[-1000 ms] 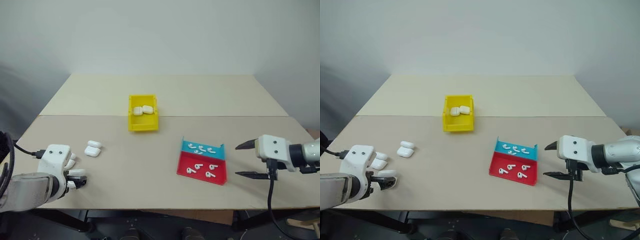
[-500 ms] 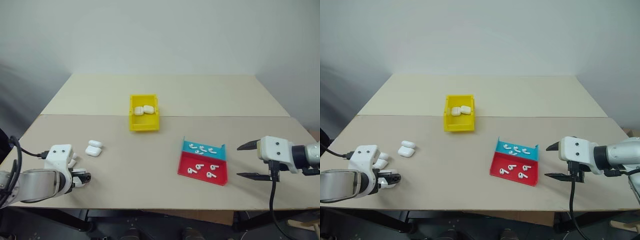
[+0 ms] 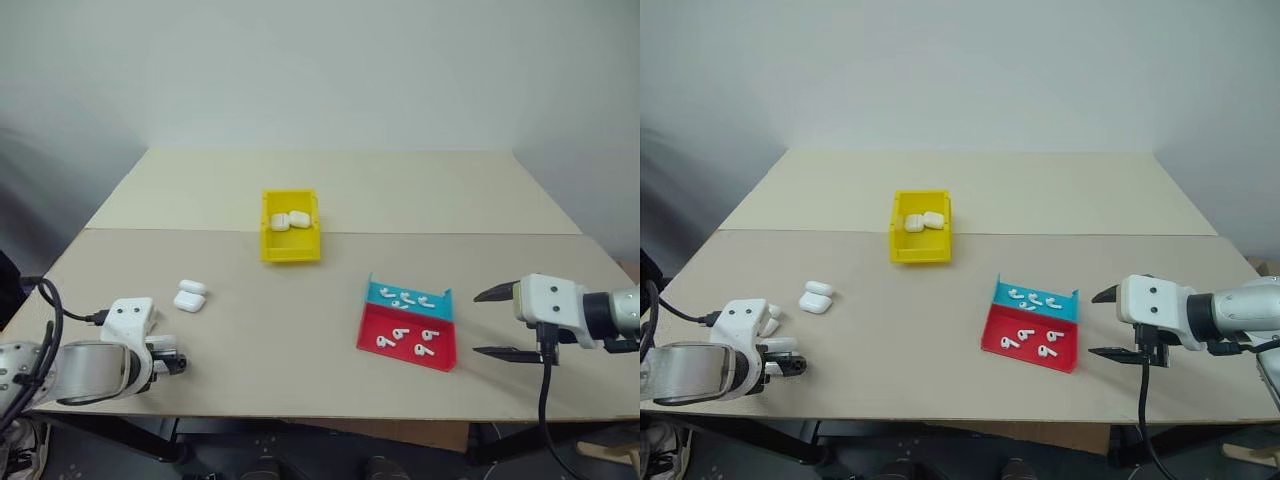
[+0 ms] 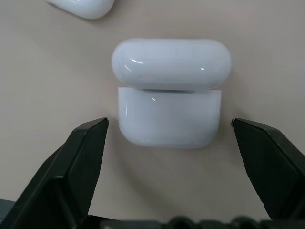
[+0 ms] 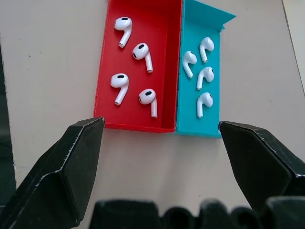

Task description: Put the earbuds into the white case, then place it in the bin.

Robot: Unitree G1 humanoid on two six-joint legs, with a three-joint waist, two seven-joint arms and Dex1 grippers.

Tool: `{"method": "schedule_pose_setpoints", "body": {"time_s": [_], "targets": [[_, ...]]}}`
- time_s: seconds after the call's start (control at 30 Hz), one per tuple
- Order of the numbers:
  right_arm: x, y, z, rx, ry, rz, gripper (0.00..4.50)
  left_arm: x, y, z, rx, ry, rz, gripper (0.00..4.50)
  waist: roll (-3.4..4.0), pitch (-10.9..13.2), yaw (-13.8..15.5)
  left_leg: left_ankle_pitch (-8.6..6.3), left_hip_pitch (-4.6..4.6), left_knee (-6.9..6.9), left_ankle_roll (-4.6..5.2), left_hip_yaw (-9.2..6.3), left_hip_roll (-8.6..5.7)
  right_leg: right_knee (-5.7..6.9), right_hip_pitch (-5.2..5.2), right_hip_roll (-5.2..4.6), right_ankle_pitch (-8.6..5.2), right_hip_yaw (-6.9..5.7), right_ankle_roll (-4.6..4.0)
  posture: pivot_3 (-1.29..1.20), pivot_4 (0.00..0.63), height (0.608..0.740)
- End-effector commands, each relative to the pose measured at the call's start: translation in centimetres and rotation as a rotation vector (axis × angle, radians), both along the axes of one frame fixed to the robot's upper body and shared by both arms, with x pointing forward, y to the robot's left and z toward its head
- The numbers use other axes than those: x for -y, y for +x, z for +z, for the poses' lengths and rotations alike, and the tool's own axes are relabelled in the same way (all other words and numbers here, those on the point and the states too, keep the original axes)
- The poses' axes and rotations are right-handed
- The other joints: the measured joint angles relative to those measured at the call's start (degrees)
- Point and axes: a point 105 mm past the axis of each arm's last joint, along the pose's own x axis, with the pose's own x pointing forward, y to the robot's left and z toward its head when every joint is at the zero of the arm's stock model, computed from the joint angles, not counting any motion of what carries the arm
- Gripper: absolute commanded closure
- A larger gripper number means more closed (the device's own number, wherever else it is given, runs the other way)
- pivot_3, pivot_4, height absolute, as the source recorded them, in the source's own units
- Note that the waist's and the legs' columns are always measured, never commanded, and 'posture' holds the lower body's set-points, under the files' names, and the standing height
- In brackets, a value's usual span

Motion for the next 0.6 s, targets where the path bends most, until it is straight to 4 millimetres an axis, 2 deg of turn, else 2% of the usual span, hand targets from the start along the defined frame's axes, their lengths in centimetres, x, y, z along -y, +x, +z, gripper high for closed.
{"method": "schedule_pose_setpoints", "body": {"time_s": [0.03, 0.47, 0.6], "targets": [[-0.24, 0.0, 1.16, 0.038, 0.008, 0.008, 0.06, -0.16, 0.4, 0.46, 0.018, 0.014, 0.016, 0.0, 0.0, 0.0, 0.0, 0.0, 0.0, 0.0, 0.0, 0.02, 0.0, -0.01, 0.0, 0.0, 0.0, 0.01, 0.0, 0.0, 0.15, 0.74], [-0.16, 0.2, 0.97, 0.04, -0.002, 0.004, 0.06, -0.33, 0.65, -0.18, 0.018, -0.014, 0.076, 0.0, 0.04, 0.0, 0.2, 0.0, 0.13, -0.03, -0.01, 0.12, -0.01, 0.01, 0.05, -0.01, 0.01, 0.11, 0.03, 0.0, 0.15, 0.74], [-0.2, 0.15, 0.97, 0.041, -0.001, 0.006, 0.0, -0.47, 0.76, -0.04, 0.025, 0.003, 0.098, 0.89, 0.04, 0.0, 0.1, 0.02, 0.15, -0.03, -0.04, 0.12, -0.02, 0.01, 0.05, -0.01, 0.02, 0.13, 0.04, 0.0, 0.15, 0.74]]}}
